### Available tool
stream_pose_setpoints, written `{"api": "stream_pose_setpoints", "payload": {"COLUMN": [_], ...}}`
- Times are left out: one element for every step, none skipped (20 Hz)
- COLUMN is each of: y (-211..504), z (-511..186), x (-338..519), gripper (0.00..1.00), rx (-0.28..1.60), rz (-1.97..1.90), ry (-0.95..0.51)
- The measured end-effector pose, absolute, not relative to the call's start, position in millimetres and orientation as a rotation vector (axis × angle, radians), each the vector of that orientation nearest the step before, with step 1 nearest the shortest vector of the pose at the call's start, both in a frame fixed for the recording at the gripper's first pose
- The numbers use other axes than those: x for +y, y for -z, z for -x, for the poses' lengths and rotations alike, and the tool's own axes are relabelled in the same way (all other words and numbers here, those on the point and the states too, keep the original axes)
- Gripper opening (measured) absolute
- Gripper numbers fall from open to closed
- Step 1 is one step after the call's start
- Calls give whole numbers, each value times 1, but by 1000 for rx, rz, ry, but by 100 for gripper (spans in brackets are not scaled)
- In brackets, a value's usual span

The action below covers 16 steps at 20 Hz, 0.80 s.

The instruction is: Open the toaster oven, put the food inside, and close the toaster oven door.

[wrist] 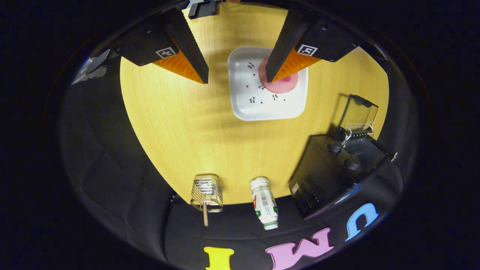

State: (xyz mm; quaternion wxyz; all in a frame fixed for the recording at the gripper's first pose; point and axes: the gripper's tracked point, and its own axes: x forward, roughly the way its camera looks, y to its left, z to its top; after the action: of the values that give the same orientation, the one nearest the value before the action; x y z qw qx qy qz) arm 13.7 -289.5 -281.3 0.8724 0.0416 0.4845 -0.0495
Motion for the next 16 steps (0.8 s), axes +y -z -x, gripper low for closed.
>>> {"api": "stream_pose_setpoints", "payload": {"y": [287,293,298,303,308,311,315,318,321,325,323,326,326,324,325,325], "z": [-14,-16,-17,-17,-17,-17,-14,-13,-12,-9,-10,-13,-15,-14,-14,-14], "x": [-295,-299,-303,-303,-302,-301,-303,-302,-302,-304,-306,-304,-306,-308,-306,-303], "gripper": [100,100,100,100,100,100,100,100,100,100,99,93,86,76,74,61], "rx": [1040,1061,1086,1115,1140,1158,1174,1185,1195,1214,1210,1211,1211,1217,1230,1253], "rz": [-100,-106,-107,-113,-120,-112,-90,-68,-48,-33,-21,-36,-44,-60,-73,-73], "ry": [106,108,109,115,116,113,109,100,94,92,100,98,114,128,132,129]}}
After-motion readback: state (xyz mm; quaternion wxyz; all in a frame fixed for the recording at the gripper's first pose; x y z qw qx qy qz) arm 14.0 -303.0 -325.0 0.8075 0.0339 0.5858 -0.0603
